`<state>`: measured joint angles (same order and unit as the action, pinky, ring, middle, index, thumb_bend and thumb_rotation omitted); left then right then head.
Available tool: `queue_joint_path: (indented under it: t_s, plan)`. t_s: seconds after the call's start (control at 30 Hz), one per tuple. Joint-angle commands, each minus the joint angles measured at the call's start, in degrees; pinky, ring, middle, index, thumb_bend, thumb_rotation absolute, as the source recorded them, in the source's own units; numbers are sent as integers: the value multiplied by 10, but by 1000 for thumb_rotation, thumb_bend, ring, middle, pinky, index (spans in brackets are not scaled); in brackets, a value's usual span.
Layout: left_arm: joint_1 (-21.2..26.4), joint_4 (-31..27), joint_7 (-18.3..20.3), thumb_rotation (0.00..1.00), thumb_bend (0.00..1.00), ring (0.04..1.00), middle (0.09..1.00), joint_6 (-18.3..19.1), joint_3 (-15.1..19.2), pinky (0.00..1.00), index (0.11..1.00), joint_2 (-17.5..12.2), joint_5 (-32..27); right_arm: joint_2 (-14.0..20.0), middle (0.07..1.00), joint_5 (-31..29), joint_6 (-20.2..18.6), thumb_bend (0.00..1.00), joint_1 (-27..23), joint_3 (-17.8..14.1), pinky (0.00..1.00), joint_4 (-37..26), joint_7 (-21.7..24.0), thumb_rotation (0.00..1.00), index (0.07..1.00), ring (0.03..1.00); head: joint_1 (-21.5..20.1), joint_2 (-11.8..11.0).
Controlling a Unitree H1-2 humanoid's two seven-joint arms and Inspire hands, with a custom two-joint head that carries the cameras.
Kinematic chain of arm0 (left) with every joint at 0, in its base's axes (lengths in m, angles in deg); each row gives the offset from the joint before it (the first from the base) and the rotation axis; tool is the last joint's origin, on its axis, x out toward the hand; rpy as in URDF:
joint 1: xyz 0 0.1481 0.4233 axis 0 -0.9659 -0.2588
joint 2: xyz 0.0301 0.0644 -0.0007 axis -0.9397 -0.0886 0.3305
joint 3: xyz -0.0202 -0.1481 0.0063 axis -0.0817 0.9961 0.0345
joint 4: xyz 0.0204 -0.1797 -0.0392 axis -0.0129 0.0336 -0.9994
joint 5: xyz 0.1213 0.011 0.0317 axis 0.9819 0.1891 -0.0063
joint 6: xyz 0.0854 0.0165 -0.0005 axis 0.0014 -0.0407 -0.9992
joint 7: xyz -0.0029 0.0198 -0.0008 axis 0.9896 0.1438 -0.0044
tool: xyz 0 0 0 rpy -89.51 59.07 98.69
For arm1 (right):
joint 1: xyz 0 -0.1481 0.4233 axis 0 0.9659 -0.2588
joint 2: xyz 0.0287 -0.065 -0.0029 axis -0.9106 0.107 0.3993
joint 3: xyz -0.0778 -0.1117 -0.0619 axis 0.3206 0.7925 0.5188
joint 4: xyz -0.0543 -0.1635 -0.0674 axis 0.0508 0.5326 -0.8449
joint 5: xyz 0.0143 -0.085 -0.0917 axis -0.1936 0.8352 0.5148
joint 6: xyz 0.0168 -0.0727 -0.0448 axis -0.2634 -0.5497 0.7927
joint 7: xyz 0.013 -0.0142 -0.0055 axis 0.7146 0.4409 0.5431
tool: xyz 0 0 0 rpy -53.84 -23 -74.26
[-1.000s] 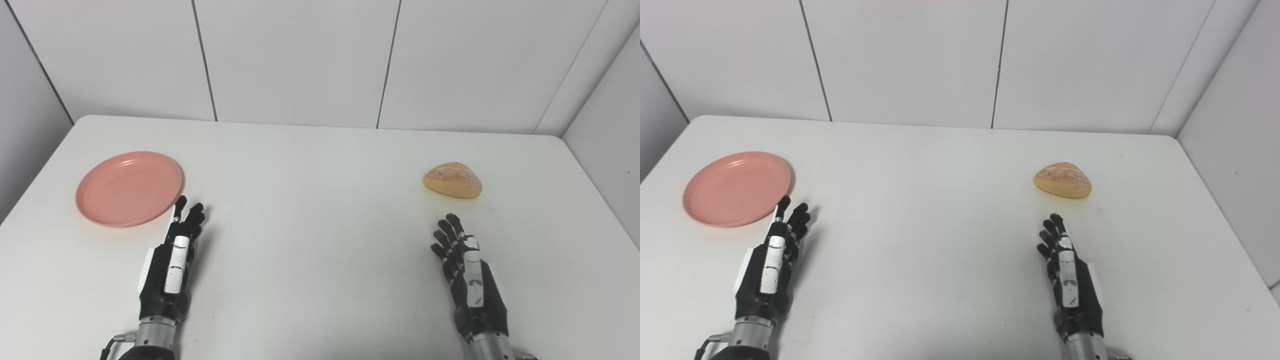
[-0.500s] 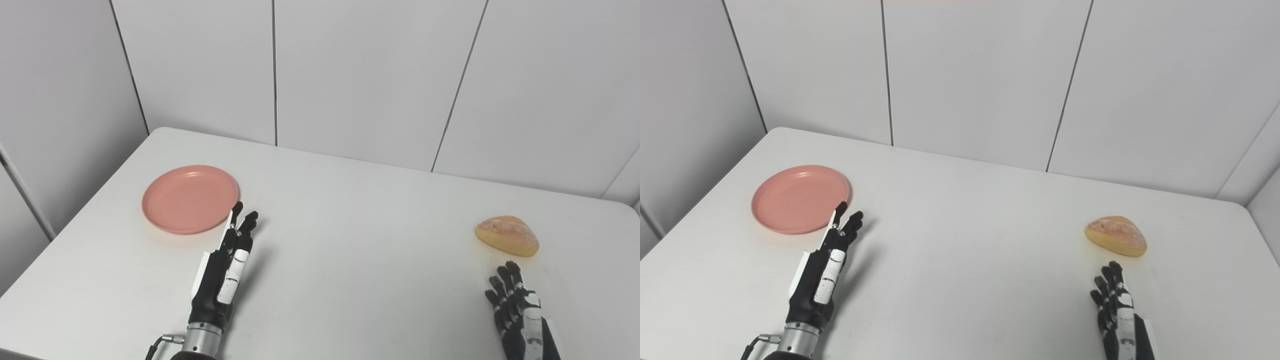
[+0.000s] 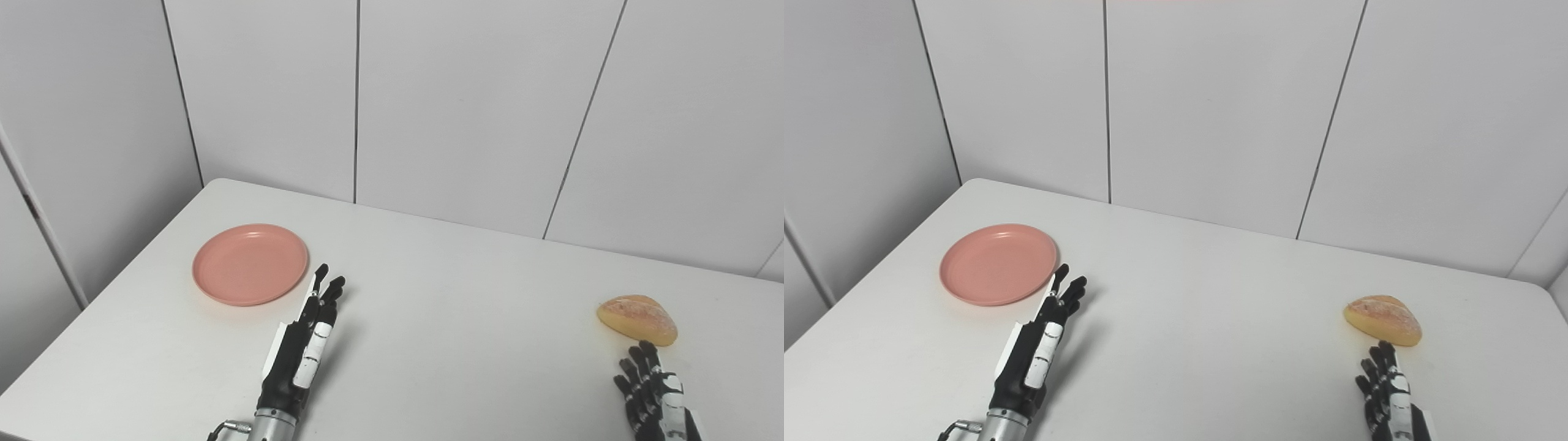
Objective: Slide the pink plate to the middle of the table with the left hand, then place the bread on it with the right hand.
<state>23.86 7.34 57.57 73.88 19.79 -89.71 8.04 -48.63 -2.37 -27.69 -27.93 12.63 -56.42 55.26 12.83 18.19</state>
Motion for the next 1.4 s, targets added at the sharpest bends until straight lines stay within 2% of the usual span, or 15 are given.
queue_joint_path:
  t_s: [0.0, 0.43, 0.6, 0.73, 0.87, 1.03, 1.17, 1.27, 1.37]
  plan:
    - [-3, 112, -9, 989, 579, 948, 938, -33, -19, 961, 1000, 31, 0, -2, 1000, -6, 25, 799, 19, 0, 1000, 42, 14, 1000, 1000, 1000, 3, 0]
    - [-4, 106, -9, 992, 595, 949, 936, -30, -23, 957, 1000, 32, -7, -2, 1000, -6, 16, 791, 23, 0, 1000, 30, 14, 1000, 1000, 1000, 3, 14]
    - [-6, 97, -3, 955, 624, 951, 938, -24, -25, 952, 1000, 29, -17, -3, 1000, -4, 12, 787, 26, 1, 1000, 22, 14, 1000, 1000, 1000, 4, 17]
    - [-7, 80, 6, 899, 666, 960, 947, -3, -24, 969, 1000, 31, -43, -2, 1000, -6, 6, 788, 30, 1, 1000, 13, 13, 1000, 1000, 1000, 5, 22]
    - [-3, 30, 12, 871, 741, 952, 946, 50, -18, 967, 1000, 34, -80, -1, 1000, -9, -2, 779, 35, 0, 1000, 0, 13, 1000, 1000, 1000, 7, 28]
    - [20, -49, 12, 837, 866, 919, 929, 112, -5, 922, 984, 17, -108, 0, 1000, -14, -8, 780, 41, -1, 1000, -7, 13, 1000, 1000, 1000, 10, 33]
    - [39, -88, 18, 819, 882, 906, 920, 140, 8, 894, 952, 1, -129, 1, 1000, -17, -10, 775, 44, 0, 1000, -12, 14, 1000, 1000, 1000, 13, 35]
    - [60, -126, 21, 806, 881, 899, 915, 187, 25, 860, 926, -25, -152, 3, 1000, -14, -13, 778, 45, 2, 1000, -15, 14, 1000, 1000, 1000, 13, 35]
    - [78, -150, 28, 787, 892, 916, 932, 226, 39, 867, 903, -53, -171, 4, 1000, -14, -14, 782, 46, 3, 1000, -16, 14, 1000, 1000, 1000, 13, 35]
